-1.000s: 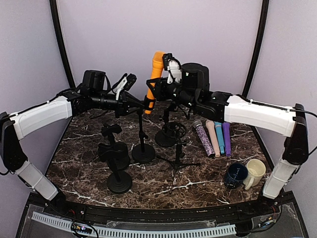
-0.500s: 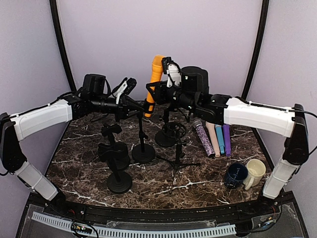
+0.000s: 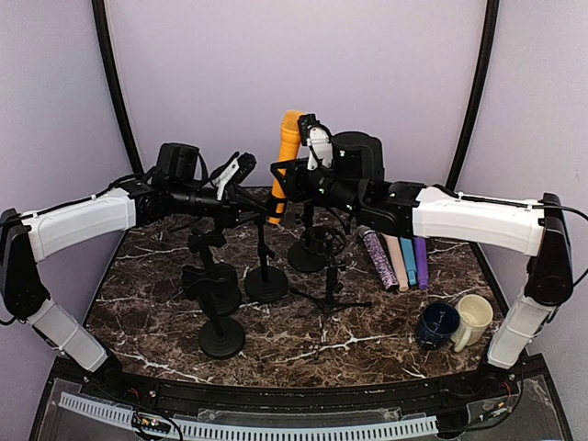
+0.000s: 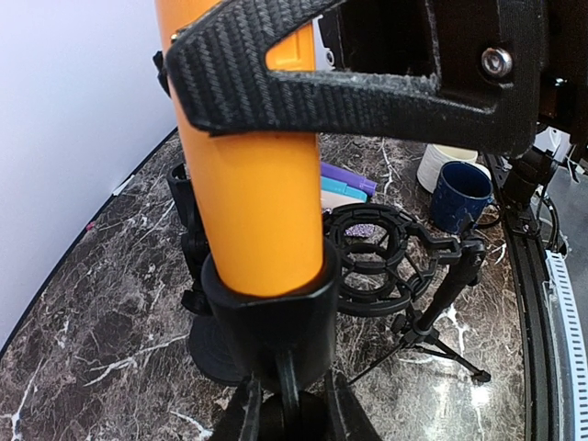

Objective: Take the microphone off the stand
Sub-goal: Adjust the microphone stand with the microphone at the center of the board, then pick up the microphone stand with the microphone from the center of the board, then unscrew the knob on the stand of the microphone stand.

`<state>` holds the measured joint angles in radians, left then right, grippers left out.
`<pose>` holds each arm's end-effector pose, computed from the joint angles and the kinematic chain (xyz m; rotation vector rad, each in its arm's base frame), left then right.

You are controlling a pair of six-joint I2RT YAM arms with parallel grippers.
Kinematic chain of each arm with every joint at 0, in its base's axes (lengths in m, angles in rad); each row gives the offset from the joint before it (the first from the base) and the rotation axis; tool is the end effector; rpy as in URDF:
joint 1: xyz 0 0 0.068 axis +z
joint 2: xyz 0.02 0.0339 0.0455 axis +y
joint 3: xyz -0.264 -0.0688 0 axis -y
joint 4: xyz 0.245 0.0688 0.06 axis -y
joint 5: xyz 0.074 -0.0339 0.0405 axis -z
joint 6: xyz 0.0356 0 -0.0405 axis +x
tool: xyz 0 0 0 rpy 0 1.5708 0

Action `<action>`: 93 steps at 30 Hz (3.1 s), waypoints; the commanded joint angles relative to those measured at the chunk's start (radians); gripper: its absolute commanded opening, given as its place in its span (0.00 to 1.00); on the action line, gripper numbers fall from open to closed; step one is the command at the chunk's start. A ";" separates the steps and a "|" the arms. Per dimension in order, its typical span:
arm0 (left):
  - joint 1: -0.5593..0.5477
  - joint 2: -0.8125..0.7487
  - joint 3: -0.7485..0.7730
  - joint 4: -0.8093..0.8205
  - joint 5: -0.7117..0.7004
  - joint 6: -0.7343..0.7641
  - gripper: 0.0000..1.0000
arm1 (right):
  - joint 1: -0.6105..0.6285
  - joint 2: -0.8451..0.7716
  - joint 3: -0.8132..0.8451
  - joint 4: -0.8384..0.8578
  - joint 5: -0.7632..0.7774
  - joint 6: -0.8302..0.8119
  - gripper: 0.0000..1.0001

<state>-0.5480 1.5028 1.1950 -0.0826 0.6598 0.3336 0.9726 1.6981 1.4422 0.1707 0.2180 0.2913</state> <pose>0.2858 -0.2000 0.3210 1.2082 1.5368 -0.7852 0.2396 0.3378 0.3621 -0.4081 1.6638 0.7741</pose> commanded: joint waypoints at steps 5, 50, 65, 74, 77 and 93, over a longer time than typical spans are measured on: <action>-0.002 0.006 -0.005 -0.029 -0.036 -0.049 0.00 | 0.006 -0.021 0.022 -0.105 0.096 0.062 0.80; -0.003 0.056 0.070 -0.096 -0.042 -0.006 0.52 | 0.046 -0.263 -0.311 -0.040 0.024 0.206 0.95; -0.002 -0.010 0.093 -0.014 -0.074 -0.021 0.01 | 0.047 -0.277 -0.294 -0.055 -0.005 0.181 0.94; -0.002 -0.053 0.214 -0.017 -0.170 -0.081 0.00 | 0.048 -0.205 -0.191 -0.132 -0.060 0.237 0.94; -0.003 -0.060 0.257 -0.030 -0.189 -0.133 0.00 | 0.045 -0.179 -0.148 -0.154 -0.087 0.262 0.93; -0.003 -0.106 0.306 -0.048 -0.118 -0.234 0.00 | -0.031 -0.012 0.001 -0.163 -0.341 0.532 0.80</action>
<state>-0.5499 1.4696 1.4483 -0.2119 0.4976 0.1268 0.9470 1.6512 1.3952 -0.0517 -0.0292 0.7403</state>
